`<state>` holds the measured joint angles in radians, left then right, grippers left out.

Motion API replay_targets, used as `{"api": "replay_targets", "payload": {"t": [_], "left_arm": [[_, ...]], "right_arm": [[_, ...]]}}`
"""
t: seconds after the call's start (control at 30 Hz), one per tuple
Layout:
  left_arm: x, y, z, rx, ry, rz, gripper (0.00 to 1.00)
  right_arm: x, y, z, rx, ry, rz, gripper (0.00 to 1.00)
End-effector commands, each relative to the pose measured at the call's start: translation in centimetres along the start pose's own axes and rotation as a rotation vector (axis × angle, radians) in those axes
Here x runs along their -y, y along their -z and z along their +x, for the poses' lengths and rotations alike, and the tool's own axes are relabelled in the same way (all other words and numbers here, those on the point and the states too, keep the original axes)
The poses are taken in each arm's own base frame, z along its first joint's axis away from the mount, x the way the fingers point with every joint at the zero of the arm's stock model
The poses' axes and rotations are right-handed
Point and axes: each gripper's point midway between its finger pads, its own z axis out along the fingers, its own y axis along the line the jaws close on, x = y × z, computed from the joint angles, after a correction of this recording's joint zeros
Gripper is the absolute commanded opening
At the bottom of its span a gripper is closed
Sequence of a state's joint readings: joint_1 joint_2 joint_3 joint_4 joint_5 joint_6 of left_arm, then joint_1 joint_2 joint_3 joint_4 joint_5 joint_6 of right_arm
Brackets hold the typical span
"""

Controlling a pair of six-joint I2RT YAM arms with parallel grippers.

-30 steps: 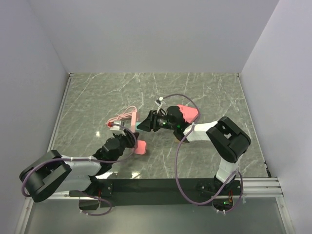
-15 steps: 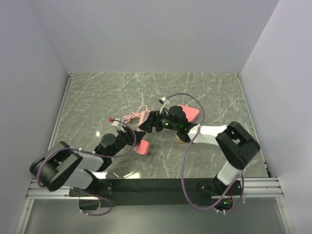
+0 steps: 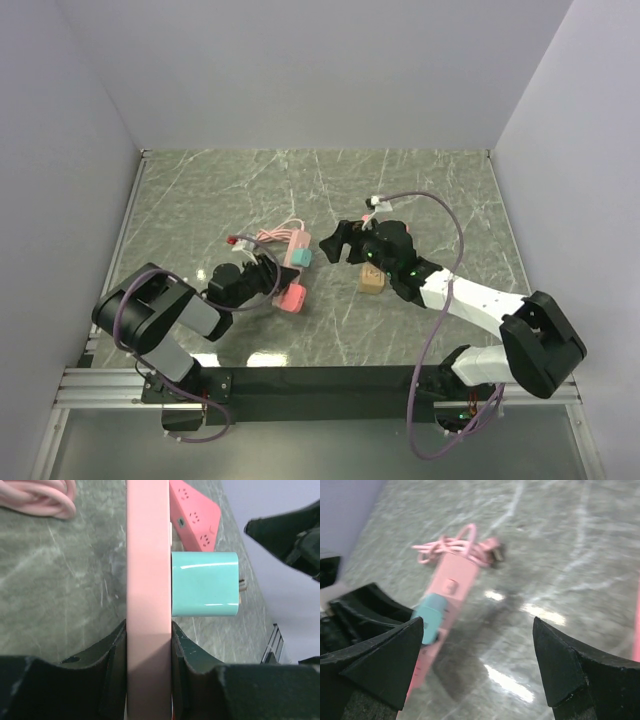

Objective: Insert the plug

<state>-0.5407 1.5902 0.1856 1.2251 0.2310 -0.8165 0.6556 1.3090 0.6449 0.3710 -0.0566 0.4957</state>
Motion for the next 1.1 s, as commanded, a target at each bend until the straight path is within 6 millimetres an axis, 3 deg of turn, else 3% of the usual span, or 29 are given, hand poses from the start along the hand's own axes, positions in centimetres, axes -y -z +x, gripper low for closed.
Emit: {"api": "replay_targets", "payload": {"t": [0.0,0.17,0.33,0.57,0.63,0.67,0.8,0.97,1.07], "left_arm": [[4.0,-0.8,-4.7,0.15,-0.021,0.178,0.0],[-0.2,-2.1,-4.4,0.12,0.0,0.007,0.0],[-2.0,-2.0,-5.8,0.146,-0.017,-0.059,0.0],[-6.0,-2.3,-7.4,0.179,-0.016,-0.232,0.01],[-7.1,-2.3,-7.4,0.165,-0.031,-0.296,0.1],[-7.7,-2.1,-7.6,0.171,-0.045,-0.329,0.27],[-8.1,-1.5,-7.6,0.169,-0.064,-0.36,0.6],[-8.4,-1.4,-8.0,0.184,-0.072,-0.385,0.87],[-7.9,-1.4,-8.3,0.192,-0.082,-0.369,0.94]], "right_arm": [[3.9,1.2,0.4,0.013,0.022,0.189,0.96],[6.0,3.0,1.0,0.002,0.018,0.311,0.96],[7.0,5.2,1.3,0.009,0.01,0.367,0.97],[8.9,6.1,3.6,-0.042,-0.002,0.45,0.97],[9.3,6.4,4.1,-0.049,-0.004,0.465,0.98],[9.5,6.4,4.3,-0.049,-0.011,0.47,0.97],[9.9,6.9,5.4,-0.076,-0.014,0.486,0.98],[10.1,6.5,5.9,-0.099,-0.005,0.495,0.98],[10.4,6.2,6.4,-0.115,0.0,0.507,0.98]]}}
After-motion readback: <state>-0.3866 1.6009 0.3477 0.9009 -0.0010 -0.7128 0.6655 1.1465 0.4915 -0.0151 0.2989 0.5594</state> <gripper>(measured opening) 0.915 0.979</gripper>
